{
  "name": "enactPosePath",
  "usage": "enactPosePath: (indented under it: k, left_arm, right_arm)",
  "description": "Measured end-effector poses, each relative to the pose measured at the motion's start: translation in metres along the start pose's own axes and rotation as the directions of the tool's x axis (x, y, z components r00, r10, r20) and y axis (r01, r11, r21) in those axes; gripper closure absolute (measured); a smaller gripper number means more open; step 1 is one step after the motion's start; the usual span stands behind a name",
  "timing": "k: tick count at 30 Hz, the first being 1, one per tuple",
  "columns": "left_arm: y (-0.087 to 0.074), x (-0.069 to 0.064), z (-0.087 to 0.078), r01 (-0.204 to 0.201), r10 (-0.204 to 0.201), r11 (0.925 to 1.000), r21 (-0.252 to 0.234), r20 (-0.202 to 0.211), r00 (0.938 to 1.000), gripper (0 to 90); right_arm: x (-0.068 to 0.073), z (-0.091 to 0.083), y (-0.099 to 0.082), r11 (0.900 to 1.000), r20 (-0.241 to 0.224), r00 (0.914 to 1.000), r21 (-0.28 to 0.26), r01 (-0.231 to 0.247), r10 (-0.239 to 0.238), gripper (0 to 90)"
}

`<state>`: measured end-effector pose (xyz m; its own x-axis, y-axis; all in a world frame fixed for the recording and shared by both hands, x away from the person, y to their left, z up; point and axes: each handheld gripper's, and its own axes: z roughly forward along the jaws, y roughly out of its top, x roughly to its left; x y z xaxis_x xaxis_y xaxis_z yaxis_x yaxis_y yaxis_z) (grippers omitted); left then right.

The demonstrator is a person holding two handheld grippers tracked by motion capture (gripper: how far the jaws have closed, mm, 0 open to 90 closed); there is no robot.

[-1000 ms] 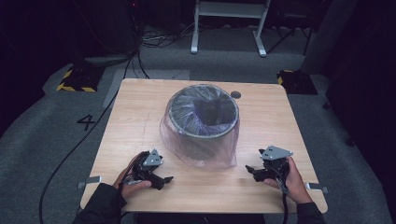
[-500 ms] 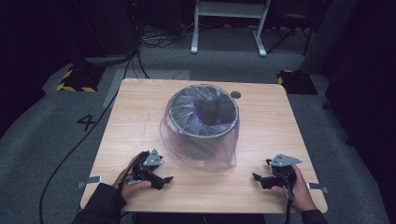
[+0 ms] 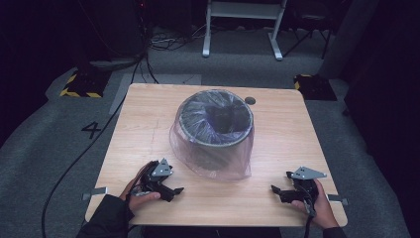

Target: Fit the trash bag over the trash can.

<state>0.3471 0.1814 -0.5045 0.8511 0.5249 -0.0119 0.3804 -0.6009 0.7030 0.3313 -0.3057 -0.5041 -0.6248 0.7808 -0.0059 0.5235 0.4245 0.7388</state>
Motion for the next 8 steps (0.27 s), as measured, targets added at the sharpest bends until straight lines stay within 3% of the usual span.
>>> enactPosePath:
  k: [8]
  left_arm:
    - [0.0004, 0.0006, 0.0007, -0.003, 0.003, 1.0000, 0.000, 0.005, 1.0000, 9.0]
  right_arm:
    - [-0.0002, 0.0003, 0.0003, 1.0000, -0.001, 1.0000, 0.002, 0.001, -0.001, 14.4]
